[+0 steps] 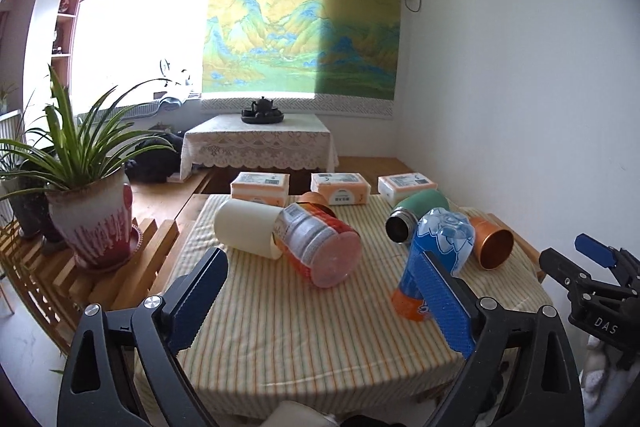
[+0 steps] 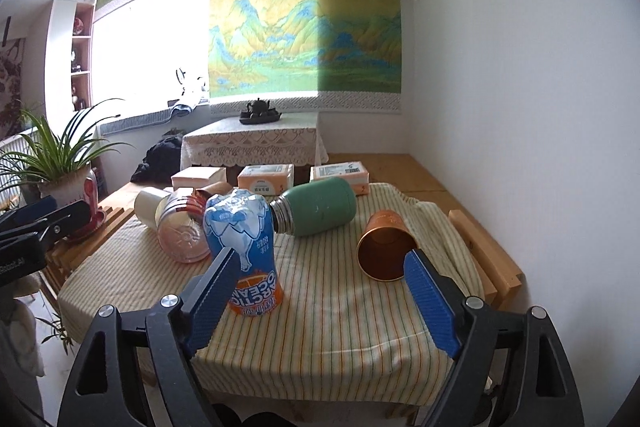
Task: Flip cup upside down
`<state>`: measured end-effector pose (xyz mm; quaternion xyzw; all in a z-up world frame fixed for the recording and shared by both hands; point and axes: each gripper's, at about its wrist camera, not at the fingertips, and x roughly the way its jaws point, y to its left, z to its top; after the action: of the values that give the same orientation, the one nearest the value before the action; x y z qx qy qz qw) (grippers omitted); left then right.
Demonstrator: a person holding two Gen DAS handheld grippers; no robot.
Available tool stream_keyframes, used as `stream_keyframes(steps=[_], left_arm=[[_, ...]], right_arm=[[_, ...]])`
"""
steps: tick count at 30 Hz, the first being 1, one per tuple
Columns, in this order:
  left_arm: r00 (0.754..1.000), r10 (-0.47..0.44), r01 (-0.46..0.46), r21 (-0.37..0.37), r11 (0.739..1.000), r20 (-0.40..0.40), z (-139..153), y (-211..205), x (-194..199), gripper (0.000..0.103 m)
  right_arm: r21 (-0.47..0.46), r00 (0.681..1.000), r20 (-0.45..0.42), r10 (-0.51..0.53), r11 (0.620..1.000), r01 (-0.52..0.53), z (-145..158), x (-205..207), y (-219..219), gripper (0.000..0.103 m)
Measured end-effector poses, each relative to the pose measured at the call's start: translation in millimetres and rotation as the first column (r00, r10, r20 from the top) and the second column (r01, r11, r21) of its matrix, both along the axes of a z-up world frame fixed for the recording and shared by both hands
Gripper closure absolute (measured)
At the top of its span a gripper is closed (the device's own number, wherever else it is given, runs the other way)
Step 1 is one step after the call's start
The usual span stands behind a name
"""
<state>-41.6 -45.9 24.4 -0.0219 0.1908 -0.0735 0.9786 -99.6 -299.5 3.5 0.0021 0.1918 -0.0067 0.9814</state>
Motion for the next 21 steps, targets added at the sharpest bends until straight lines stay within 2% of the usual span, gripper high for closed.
stream_keyframes(steps=[9, 15, 21], left_arm=[[0.999, 0.038, -0.038, -0.003, 0.999, 0.007, -1, 21, -28, 0.003], [0.998, 0.059, -0.059, -0.023, 0.998, -0.017, -9, 24, -29, 0.002], [0.997, 0.072, -0.072, -0.001, 0.997, -0.027, -15, 20, -26, 0.001]], right_arm=[[0.012, 0.999, 0.038, -0.028, 1.0, 0.027, 5, -15, 12, 0.015], [0.01, 0.998, 0.047, -0.038, 0.999, 0.038, 4, -21, 16, 0.014], [-0.001, 0.998, 0.053, -0.044, 0.999, 0.044, 2, -22, 20, 0.013]])
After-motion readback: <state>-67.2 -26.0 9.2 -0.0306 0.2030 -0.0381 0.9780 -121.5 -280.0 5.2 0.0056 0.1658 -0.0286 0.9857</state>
